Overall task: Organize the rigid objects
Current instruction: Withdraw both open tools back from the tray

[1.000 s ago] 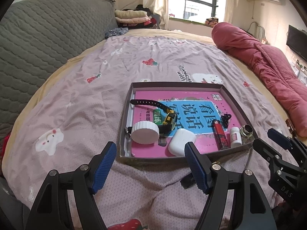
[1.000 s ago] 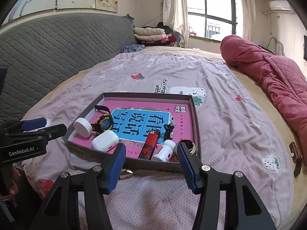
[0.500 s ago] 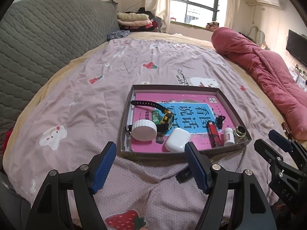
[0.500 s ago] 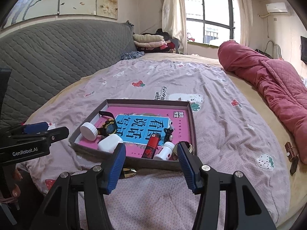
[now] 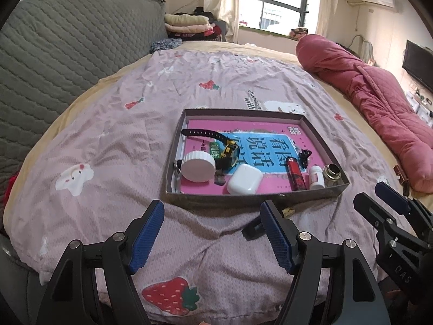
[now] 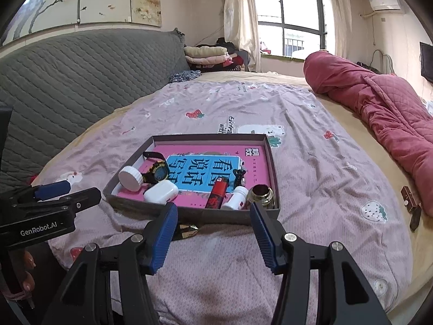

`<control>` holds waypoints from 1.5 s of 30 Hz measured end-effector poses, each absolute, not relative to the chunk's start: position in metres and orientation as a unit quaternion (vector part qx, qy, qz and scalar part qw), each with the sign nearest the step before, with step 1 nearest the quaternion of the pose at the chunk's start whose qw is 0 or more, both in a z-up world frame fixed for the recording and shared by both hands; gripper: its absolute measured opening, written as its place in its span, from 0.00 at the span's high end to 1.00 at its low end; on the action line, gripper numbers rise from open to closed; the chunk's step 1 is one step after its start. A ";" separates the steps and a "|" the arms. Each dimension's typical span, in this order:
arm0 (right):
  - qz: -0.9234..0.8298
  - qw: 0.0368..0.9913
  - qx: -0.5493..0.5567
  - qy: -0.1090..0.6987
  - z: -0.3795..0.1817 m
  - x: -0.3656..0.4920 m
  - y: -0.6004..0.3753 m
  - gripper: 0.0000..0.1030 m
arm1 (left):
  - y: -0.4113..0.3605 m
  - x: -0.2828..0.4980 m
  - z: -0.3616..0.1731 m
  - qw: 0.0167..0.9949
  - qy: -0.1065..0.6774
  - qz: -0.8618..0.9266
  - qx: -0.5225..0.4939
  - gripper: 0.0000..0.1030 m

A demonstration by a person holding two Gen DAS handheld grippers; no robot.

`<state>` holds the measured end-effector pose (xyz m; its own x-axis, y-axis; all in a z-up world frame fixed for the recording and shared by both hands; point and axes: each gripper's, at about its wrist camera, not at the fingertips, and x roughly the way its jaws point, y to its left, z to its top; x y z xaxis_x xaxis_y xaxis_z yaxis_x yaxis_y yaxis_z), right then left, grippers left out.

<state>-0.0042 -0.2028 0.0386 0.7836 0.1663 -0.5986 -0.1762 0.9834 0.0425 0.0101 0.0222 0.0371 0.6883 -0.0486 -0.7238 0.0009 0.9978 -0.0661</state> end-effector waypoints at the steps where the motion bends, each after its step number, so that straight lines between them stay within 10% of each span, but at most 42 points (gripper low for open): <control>1: 0.091 0.944 -0.012 0.317 0.038 -0.005 -0.201 0.46 | 0.022 0.009 0.036 0.918 0.395 -0.013 -0.030 0.27; 45: 0.092 0.921 -0.016 0.377 -0.013 -0.005 -0.201 0.46 | 0.013 0.008 -0.008 0.905 0.424 -0.019 -0.019 0.27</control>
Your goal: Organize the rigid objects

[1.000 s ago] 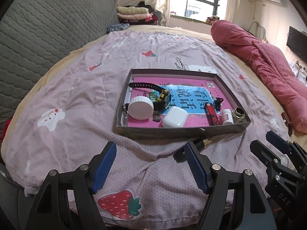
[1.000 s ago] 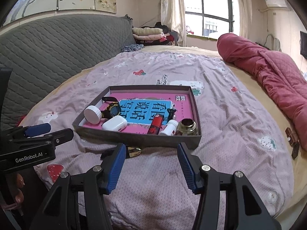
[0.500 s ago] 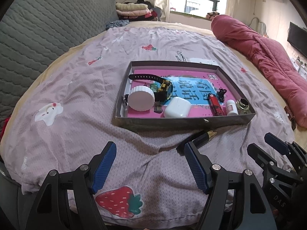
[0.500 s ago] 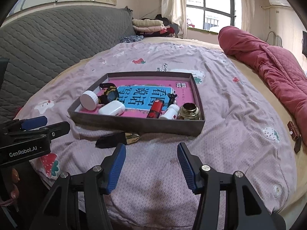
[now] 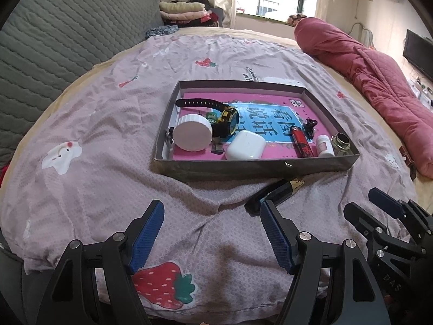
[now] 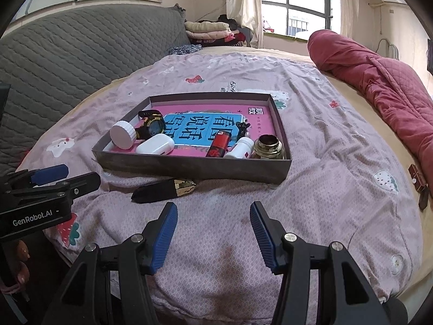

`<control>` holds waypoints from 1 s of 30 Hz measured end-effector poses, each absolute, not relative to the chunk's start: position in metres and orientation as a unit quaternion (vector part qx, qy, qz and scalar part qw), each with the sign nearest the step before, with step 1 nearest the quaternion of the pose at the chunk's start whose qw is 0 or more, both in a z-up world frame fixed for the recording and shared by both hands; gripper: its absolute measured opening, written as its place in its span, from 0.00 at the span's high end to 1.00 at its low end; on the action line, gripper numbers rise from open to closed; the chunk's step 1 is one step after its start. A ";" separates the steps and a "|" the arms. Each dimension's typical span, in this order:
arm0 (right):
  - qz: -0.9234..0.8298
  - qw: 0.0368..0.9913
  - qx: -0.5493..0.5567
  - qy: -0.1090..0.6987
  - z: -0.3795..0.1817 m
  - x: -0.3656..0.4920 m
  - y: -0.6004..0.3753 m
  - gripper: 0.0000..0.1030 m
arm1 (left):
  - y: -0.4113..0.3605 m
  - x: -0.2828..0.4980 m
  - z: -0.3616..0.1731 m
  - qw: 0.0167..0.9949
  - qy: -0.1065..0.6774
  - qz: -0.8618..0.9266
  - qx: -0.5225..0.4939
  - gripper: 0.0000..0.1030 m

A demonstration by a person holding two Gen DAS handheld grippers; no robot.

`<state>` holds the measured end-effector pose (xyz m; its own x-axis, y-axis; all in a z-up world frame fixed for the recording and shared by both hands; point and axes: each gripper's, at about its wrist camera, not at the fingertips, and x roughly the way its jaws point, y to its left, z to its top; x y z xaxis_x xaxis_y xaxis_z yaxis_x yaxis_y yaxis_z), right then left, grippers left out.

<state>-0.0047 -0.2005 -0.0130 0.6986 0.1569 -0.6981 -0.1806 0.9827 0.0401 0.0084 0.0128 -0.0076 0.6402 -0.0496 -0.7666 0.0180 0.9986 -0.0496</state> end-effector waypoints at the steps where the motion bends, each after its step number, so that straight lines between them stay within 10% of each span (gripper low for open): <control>1: 0.090 0.921 -0.014 0.379 -0.014 -0.004 -0.201 0.46 | 0.013 0.008 -0.008 0.905 0.424 -0.019 -0.019 0.27; 30: 0.087 0.916 -0.025 0.390 -0.023 0.000 -0.198 0.46 | 0.015 0.015 -0.020 0.897 0.440 -0.013 -0.022 0.27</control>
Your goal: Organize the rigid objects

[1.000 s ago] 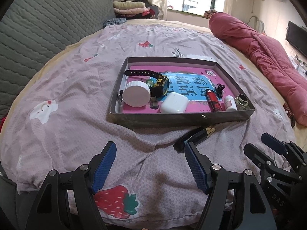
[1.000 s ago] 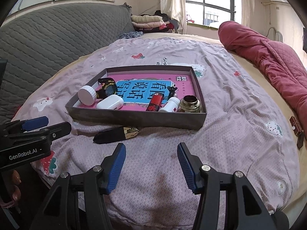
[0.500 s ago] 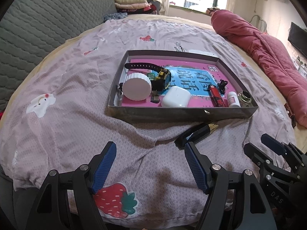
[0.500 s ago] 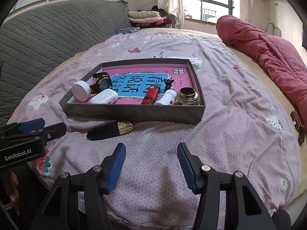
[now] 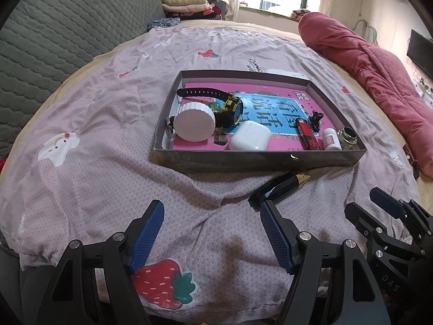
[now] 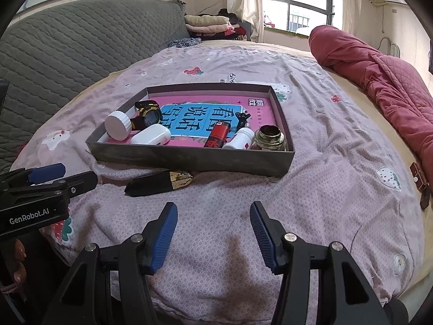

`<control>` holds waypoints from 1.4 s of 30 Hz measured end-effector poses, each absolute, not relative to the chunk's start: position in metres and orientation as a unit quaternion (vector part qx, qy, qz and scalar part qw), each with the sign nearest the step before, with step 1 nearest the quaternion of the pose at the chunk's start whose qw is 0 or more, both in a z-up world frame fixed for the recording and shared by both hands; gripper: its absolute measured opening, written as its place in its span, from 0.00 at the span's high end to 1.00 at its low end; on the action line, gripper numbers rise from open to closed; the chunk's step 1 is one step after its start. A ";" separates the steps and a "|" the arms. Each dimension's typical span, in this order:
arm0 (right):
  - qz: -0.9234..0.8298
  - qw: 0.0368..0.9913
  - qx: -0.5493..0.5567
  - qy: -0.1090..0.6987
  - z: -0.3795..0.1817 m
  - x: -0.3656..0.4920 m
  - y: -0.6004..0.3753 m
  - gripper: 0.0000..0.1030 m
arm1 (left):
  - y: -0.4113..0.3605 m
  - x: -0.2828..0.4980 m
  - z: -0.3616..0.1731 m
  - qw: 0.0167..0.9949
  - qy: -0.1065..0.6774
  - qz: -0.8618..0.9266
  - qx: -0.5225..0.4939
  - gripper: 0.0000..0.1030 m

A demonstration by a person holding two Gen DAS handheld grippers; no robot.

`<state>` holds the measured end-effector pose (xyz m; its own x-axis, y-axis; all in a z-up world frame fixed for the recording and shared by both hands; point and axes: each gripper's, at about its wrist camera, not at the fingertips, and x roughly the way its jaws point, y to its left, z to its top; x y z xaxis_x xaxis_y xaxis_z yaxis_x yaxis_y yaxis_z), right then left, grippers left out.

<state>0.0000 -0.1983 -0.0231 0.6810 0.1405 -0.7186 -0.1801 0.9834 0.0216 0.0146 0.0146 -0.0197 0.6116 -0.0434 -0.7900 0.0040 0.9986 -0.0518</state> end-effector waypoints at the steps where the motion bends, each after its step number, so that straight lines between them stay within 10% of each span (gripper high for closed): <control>1: 0.087 0.917 -0.026 0.389 -0.023 0.000 -0.198 0.46 | 0.015 0.015 -0.020 0.897 0.441 -0.013 -0.022 0.27; 42: 0.081 0.916 -0.034 0.391 -0.024 0.000 -0.200 0.46 | 0.016 0.016 -0.020 0.895 0.446 -0.006 -0.019 0.27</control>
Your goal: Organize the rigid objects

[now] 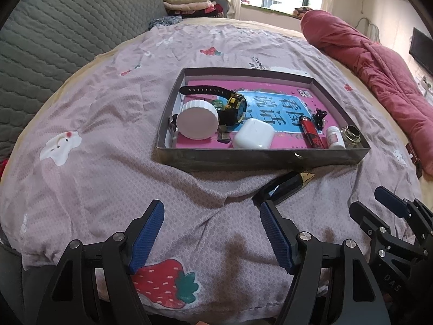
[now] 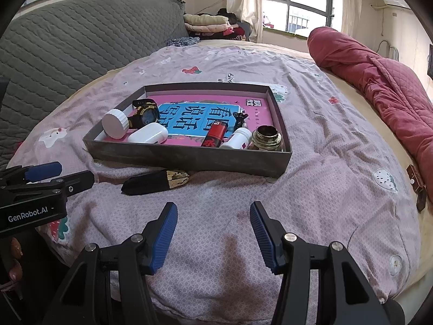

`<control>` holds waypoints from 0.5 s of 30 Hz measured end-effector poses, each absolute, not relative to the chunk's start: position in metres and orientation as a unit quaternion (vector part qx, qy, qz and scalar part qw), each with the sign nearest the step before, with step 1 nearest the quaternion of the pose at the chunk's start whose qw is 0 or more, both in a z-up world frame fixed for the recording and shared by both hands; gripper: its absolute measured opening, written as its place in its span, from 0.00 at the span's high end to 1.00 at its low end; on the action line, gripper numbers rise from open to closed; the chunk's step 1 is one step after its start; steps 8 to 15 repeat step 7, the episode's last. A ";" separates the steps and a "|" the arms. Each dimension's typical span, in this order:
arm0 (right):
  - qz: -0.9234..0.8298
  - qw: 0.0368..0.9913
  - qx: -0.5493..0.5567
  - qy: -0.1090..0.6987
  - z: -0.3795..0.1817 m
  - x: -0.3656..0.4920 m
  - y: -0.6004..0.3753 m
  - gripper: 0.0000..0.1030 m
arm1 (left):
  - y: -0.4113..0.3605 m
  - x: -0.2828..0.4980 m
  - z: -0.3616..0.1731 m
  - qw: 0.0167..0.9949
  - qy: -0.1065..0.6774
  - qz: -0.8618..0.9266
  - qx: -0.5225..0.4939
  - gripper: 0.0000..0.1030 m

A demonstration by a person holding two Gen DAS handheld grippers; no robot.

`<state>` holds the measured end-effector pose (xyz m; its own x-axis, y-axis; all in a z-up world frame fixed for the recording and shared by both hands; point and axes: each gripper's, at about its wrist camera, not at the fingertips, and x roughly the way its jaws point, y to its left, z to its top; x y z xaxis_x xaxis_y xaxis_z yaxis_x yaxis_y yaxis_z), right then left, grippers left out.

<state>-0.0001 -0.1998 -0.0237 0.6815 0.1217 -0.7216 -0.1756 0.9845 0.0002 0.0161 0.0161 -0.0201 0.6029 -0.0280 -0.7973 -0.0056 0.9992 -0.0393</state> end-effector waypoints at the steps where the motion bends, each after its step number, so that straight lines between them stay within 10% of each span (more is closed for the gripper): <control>1: 0.081 0.916 -0.034 0.390 -0.024 0.000 -0.200 0.46 | 0.016 0.016 -0.020 0.896 0.445 -0.005 -0.018 0.27; 15: 0.078 0.915 -0.024 0.396 -0.026 0.003 -0.204 0.46 | 0.020 0.018 -0.021 0.895 0.444 -0.010 -0.029 0.27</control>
